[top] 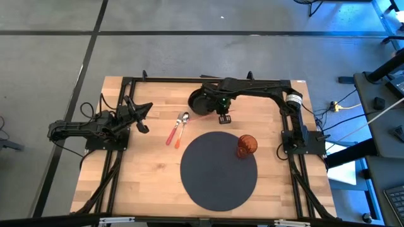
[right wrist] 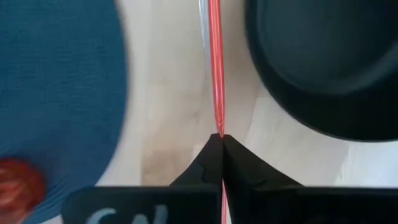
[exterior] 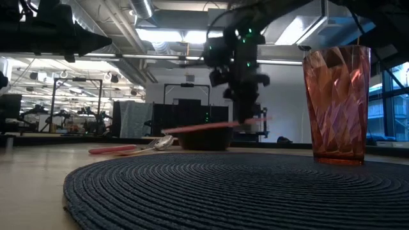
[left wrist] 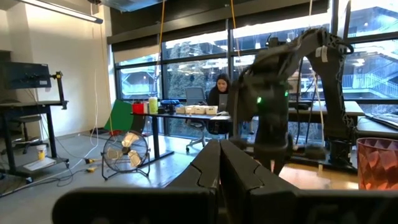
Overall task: Pick & Place Utensil
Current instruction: Put the orange straw into the brown glass on the gray mat
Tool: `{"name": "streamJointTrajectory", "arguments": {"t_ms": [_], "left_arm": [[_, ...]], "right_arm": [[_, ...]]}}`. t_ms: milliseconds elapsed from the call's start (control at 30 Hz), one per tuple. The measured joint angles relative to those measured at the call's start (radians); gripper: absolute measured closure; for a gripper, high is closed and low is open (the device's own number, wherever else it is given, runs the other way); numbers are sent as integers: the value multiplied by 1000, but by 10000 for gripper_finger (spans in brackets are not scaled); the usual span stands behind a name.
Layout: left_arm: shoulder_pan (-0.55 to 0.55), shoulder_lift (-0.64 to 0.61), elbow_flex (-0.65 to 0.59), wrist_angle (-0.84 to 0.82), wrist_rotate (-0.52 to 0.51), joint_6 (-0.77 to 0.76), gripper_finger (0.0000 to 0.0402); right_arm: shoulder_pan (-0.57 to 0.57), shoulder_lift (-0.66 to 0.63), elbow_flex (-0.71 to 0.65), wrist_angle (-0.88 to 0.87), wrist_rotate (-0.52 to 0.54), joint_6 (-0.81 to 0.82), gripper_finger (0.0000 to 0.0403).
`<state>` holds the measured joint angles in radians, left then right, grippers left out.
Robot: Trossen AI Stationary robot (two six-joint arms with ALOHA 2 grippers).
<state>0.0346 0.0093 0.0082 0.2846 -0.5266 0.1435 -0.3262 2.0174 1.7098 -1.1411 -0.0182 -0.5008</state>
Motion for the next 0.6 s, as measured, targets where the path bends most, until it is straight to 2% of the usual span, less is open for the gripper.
{"name": "streamJointTrajectory", "arguments": {"t_ms": [167, 267, 333, 433, 600], "left_arm": [[0, 0, 0, -5, 0, 0, 400], [0, 0, 0, -6, 0, 0, 400], [0, 0, 0, -7, 1, -1, 400], [0, 0, 0, -16, 3, -3, 400], [0, 0, 0, -22, 3, -3, 400]], "right_arm": [[36, -2, 122, -156, -15, 45, 402], [55, -36, 167, -189, -118, 65, 402], [73, -85, 170, -164, -185, 67, 402], [92, -173, 170, -104, -222, 84, 402], [114, -368, 91, 97, -295, 113, 403]]}}
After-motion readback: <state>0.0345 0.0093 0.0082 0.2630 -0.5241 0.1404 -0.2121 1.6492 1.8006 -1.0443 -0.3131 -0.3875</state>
